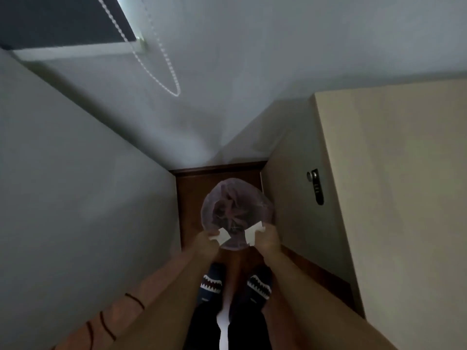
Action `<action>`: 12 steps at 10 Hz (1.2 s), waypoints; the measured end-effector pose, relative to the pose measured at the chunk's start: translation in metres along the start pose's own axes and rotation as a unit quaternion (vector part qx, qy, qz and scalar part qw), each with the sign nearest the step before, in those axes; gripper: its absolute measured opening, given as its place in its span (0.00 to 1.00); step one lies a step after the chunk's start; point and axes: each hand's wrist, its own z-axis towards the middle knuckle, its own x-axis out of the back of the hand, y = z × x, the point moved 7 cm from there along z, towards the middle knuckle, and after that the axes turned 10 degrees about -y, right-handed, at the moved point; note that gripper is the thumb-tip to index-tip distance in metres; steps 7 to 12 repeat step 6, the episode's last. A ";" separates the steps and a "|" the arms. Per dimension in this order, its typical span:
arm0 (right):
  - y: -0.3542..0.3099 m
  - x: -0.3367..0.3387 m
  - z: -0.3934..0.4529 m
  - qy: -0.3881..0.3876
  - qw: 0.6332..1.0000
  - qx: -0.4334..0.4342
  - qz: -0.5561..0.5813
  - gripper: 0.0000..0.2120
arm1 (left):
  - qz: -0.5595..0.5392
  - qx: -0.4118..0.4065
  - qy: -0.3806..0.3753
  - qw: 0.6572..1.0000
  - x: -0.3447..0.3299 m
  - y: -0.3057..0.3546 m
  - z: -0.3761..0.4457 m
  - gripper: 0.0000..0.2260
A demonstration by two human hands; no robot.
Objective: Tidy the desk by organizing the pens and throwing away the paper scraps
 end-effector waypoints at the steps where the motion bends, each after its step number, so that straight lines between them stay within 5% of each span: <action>1: 0.021 -0.014 0.054 0.013 0.999 -0.019 0.047 0.20 | -0.043 0.010 0.004 0.999 -0.012 -0.016 0.047 0.15; 4: 0.048 -0.040 0.133 -0.003 0.994 -0.048 0.095 0.17 | -0.081 0.038 -0.037 0.995 -0.023 -0.021 0.101 0.16; 6: 0.015 -0.022 0.084 -0.006 0.997 -0.023 0.074 0.15 | -0.123 -0.005 -0.050 0.991 -0.014 0.028 0.043 0.14; 12: 0.015 -0.022 0.084 -0.006 0.997 -0.023 0.074 0.15 | -0.123 -0.005 -0.050 0.991 -0.014 0.028 0.043 0.14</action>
